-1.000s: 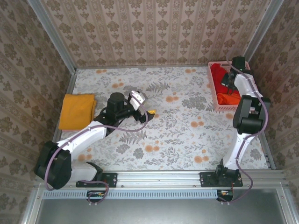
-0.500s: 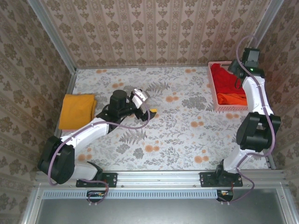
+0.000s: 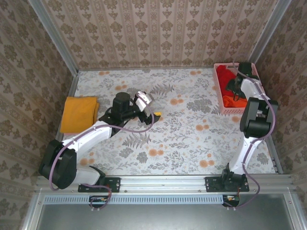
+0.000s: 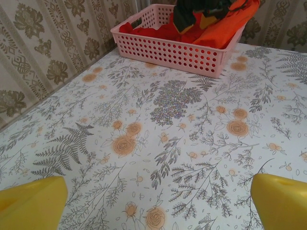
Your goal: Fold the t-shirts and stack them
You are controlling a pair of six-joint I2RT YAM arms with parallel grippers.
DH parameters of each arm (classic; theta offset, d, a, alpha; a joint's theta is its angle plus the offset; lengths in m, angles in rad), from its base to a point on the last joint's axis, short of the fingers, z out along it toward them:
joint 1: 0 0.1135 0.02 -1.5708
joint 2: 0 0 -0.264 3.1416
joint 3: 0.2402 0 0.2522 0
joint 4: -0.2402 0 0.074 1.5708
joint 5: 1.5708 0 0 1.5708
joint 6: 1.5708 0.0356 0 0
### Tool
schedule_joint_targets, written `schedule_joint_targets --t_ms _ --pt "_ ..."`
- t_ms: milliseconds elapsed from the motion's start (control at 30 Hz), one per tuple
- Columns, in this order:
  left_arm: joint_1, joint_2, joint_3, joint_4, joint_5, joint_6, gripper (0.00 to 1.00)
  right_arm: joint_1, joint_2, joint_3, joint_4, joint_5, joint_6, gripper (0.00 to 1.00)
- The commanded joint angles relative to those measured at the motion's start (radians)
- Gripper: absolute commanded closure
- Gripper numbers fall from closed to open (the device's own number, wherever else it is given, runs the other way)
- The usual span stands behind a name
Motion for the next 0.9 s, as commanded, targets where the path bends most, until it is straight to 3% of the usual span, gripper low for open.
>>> schedule_joint_targets --t_ms 0,233,467,533,867 --pt "-0.008 -0.024 0.023 -0.022 0.019 0.013 0.00 -0.001 0.058 0.052 -0.067 -0.022 0.016 0.34" --pt "-0.008 -0.055 -0.002 -0.029 0.001 0.014 0.00 0.010 0.030 0.066 -0.036 -0.020 0.017 1.00" --pt "-0.008 -0.047 0.005 -0.019 0.011 0.015 0.00 0.012 -0.147 0.000 0.088 0.025 -0.016 0.95" --pt "-0.008 -0.041 0.009 -0.014 0.018 0.015 0.00 0.010 -0.196 -0.019 0.120 0.027 -0.024 1.00" --pt "-0.008 -0.038 0.012 0.003 0.022 0.007 0.00 0.022 -0.343 -0.007 0.197 -0.051 -0.021 1.00"
